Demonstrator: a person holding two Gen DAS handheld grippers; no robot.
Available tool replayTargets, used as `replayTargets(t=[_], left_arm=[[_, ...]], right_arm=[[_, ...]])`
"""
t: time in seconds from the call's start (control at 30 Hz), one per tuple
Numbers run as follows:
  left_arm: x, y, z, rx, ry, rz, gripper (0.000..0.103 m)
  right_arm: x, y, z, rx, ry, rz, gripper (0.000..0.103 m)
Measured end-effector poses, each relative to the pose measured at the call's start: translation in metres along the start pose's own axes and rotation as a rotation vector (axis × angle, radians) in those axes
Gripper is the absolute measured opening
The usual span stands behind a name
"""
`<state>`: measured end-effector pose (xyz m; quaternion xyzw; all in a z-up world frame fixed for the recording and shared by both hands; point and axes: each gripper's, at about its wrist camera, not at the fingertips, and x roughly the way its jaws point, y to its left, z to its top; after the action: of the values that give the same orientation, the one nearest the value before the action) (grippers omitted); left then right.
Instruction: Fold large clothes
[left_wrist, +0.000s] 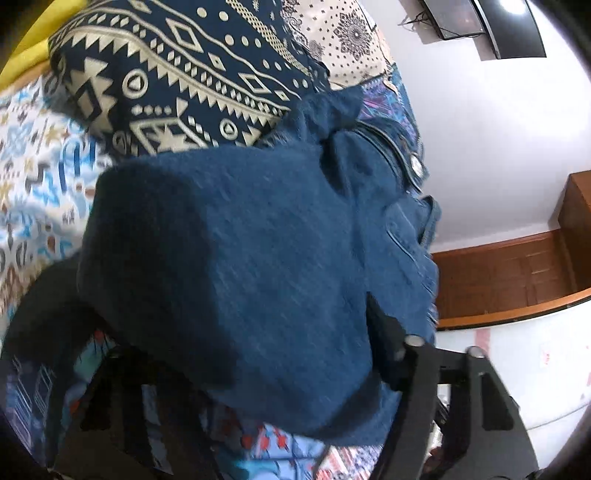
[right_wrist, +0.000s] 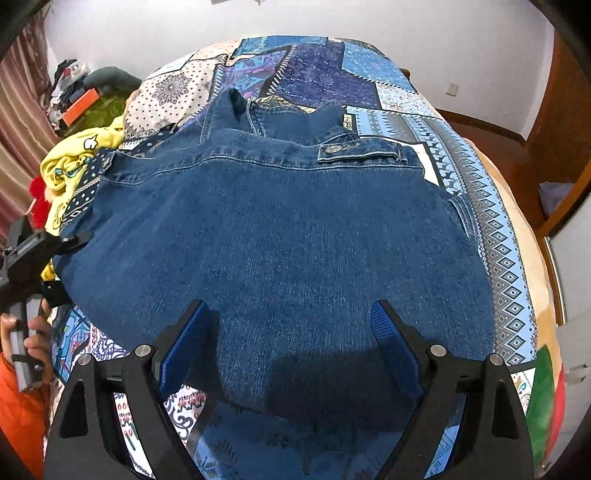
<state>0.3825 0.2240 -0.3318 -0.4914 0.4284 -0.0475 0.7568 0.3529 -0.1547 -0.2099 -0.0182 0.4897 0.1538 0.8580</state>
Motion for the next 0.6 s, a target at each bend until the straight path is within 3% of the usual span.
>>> replayTargets(t=[0.17,0.27,0.4,0.6], left_arm=[[-0.014,-0.013,-0.004,0.03,-0.082,0.052,0.04],[-0.046,-0.043,-0.015,0.139,-0.183,0.037,0.035],[-0.086,-0.076,-0.025,0.212,-0.256,0.003,0.033],[-0.138,-0.108,-0.039,0.336,-0.397,0.09,0.033]], right_arm=[[-0.001,0.003,0.002,-0.007,0.007,-0.009,0.088],[-0.006,0.007,0.004,-0.019,0.015,0.009,0.088],[-0.021,0.022,0.01,-0.05,-0.019,0.039,0.088],[-0.027,0.067,0.021,-0.114,-0.049,0.121,0.088]])
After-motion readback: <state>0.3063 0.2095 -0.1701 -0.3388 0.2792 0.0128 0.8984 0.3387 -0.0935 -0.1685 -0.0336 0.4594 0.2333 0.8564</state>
